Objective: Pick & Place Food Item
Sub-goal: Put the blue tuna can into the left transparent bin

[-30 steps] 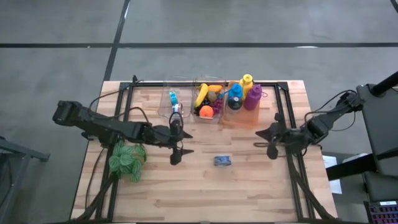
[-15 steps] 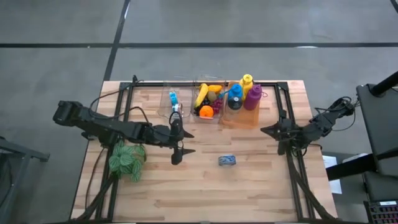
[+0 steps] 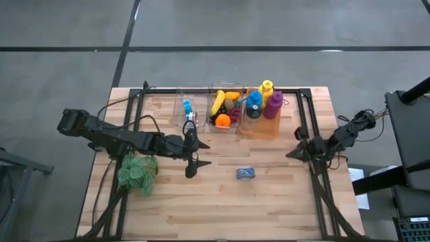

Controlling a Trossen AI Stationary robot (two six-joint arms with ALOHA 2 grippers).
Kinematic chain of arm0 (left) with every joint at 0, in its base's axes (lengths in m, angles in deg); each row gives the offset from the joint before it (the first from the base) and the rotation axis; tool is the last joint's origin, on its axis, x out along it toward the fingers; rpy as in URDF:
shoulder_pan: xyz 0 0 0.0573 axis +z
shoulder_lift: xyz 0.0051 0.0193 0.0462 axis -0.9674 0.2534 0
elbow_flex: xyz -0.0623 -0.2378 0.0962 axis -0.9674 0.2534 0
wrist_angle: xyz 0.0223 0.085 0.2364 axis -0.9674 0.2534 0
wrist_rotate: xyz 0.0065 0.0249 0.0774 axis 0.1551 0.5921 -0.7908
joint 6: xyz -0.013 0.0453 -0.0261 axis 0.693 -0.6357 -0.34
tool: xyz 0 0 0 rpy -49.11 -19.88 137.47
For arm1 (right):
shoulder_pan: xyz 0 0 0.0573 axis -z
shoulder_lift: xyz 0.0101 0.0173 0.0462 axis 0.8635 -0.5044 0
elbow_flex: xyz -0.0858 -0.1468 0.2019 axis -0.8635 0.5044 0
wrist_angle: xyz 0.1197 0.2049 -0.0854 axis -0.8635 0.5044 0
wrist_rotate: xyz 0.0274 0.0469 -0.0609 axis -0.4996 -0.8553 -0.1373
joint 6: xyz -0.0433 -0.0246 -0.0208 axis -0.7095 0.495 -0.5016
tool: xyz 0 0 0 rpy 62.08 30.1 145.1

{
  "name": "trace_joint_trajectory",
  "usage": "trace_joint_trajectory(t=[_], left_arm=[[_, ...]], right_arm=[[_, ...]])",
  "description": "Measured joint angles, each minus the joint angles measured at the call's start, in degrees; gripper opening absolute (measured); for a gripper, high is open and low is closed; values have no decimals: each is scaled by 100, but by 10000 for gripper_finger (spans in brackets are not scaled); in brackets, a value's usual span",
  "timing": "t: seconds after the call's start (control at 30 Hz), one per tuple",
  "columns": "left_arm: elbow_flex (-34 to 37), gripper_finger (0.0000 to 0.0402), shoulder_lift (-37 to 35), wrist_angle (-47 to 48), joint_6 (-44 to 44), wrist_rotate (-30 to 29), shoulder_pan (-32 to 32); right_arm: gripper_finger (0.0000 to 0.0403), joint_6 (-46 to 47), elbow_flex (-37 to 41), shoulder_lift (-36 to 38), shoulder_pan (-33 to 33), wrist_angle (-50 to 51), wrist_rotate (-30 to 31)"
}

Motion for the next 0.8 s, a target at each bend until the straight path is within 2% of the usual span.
trace_joint_trajectory(t=[0.13, 0.43, 0.8], left_arm=[[0, 322, 0, 2, -6, -2, 0], [0, 322, 0, 12, -23, -2, 2], [0, 322, 0, 28, -23, -2, 2]], right_arm=[[8, -352, 420, 24, 4, -661, -179], [8, -421, 1311, 58, 4, -1667, -196], [8, -645, 1388, -38, 5, -1687, -192]])
